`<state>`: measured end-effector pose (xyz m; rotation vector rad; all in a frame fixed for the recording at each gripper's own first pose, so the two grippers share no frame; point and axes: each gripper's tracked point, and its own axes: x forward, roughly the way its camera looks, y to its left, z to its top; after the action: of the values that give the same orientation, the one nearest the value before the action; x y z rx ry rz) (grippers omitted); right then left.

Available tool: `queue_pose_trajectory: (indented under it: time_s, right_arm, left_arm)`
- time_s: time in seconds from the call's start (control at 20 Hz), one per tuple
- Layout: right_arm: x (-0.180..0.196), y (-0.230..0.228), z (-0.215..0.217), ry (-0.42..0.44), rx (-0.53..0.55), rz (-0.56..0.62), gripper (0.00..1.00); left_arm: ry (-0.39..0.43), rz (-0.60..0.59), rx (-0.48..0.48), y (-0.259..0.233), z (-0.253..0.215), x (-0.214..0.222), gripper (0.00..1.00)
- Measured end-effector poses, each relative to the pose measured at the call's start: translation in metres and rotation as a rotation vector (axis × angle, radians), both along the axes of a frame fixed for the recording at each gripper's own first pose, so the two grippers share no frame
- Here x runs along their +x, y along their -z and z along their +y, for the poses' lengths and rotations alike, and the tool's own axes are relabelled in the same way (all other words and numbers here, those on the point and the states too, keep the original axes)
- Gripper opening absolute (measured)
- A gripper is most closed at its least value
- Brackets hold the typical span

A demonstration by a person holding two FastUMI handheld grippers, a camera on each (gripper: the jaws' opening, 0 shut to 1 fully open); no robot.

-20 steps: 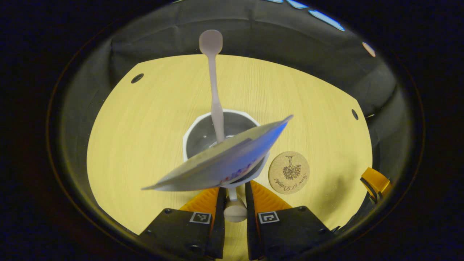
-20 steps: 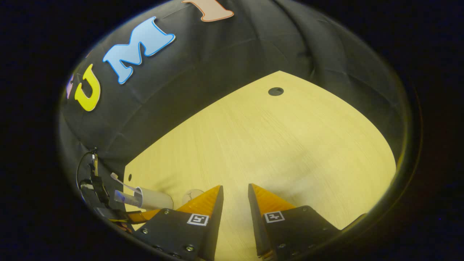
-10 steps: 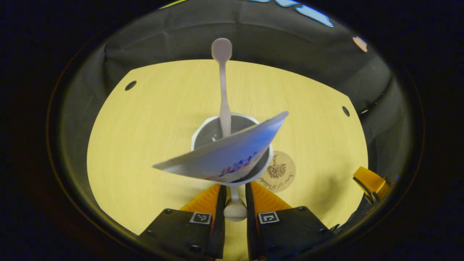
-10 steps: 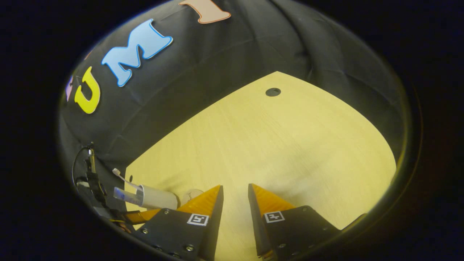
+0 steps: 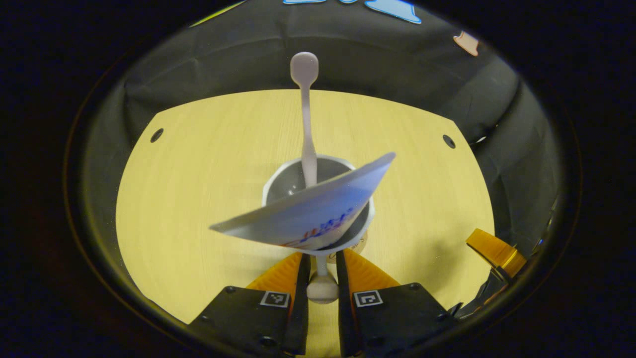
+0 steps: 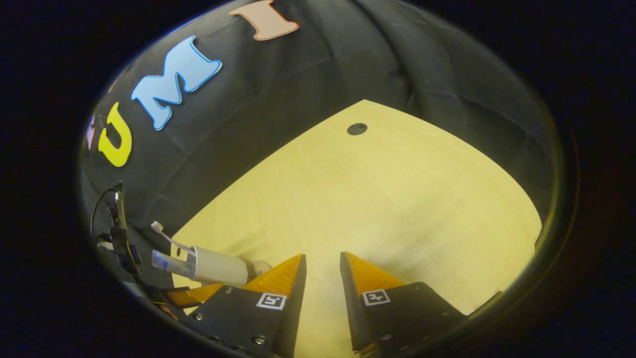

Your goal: Put the toothbrush and toothpaste on the desktop into the cup, then pick up the cup and place it on the coaster on the desktop.

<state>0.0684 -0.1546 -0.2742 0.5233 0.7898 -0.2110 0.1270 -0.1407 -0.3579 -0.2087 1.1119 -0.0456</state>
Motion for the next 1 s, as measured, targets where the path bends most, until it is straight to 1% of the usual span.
queue_pose_trajectory:
  time_s: [0.1, 0.25, 0.55, 0.8, 0.85, 0.9, 1.0]
  right_arm:
    - [-0.005, 0.000, -0.008, 0.015, 0.001, 0.003, 0.41]
    - [-0.011, 0.000, -0.017, 0.036, 0.005, 0.009, 0.41]
    - [-0.021, -0.003, -0.030, 0.053, 0.003, 0.018, 0.41]
    - [-0.028, -0.003, -0.040, 0.061, 0.001, 0.025, 0.41]
    - [-0.029, -0.003, -0.042, 0.063, 0.002, 0.026, 0.41]
    - [-0.031, -0.003, -0.043, 0.065, 0.004, 0.026, 0.41]
    - [-0.030, -0.003, -0.043, 0.063, 0.006, 0.027, 0.41]
  left_arm:
    - [0.011, -0.002, 0.006, -0.005, -0.004, -0.005, 0.33]
    - [0.018, 0.005, 0.004, -0.011, 0.002, -0.014, 0.33]
    - [0.025, 0.034, 0.011, 0.015, 0.005, -0.012, 0.33]
    - [0.025, 0.024, 0.049, 0.032, -0.001, -0.019, 0.33]
    - [0.021, 0.024, 0.050, 0.034, -0.002, -0.020, 0.28]
    - [0.020, 0.026, 0.053, 0.036, -0.003, -0.022, 0.33]
    - [0.024, 0.020, 0.063, 0.036, -0.007, -0.023, 0.34]
